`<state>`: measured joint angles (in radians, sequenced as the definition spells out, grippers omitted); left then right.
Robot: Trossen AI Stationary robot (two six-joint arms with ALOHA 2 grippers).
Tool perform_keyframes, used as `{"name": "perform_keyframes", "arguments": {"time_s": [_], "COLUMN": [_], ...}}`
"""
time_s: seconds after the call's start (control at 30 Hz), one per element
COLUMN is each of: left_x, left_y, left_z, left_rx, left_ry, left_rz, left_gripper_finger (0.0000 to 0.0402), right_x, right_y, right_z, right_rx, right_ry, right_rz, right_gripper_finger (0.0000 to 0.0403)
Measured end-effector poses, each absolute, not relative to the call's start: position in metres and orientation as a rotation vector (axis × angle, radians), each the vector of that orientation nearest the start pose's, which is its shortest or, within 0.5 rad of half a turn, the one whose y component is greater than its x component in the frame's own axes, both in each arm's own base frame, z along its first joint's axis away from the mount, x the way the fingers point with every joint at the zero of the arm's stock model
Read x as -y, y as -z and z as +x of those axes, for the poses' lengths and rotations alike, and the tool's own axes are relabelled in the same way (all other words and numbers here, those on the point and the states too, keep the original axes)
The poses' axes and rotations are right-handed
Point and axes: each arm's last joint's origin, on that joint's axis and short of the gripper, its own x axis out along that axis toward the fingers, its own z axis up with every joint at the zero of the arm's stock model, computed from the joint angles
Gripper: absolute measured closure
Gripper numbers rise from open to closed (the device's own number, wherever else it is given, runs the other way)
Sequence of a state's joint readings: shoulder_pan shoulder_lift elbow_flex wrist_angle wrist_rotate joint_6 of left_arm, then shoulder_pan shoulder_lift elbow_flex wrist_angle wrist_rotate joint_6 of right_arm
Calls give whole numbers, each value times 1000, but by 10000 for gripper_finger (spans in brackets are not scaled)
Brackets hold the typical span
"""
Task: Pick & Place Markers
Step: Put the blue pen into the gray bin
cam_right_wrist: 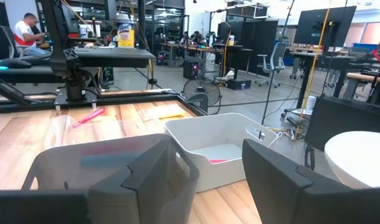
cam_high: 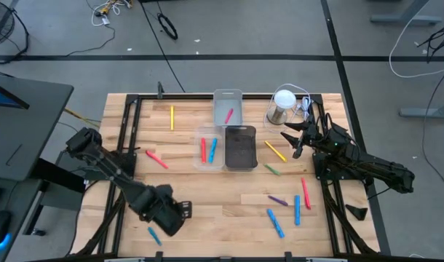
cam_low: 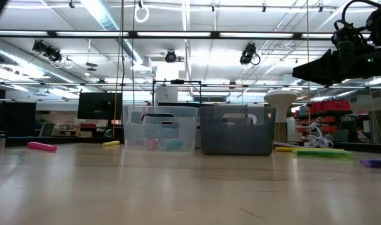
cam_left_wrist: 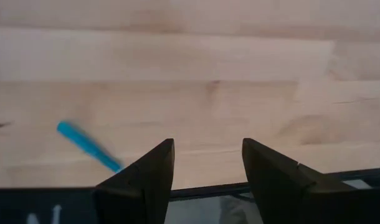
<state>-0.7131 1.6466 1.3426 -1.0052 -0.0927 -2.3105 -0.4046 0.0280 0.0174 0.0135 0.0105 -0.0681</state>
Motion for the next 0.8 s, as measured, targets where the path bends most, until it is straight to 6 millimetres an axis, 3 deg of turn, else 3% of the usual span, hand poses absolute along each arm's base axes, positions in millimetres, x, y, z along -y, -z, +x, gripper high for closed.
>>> {"name": "perform_keyframes", "arguments": {"time_s": [0.5,0.8], "left_x": [262,285], "left_y": [-223,-201], "left_z": [202,203], "left_rx": [-1240,-1291], "left_ry": [-1005,-1048], "left_rz": [-1275,-1371], "left_gripper_finger": [207,207], "right_x": [39,39], "right_y": [-169,-169], "right_z": [90,90], "right_rx": [-11,-11], "right_ry": [415,415], "right_rz": [-68,-68], "right_gripper_finger": [195,195]}}
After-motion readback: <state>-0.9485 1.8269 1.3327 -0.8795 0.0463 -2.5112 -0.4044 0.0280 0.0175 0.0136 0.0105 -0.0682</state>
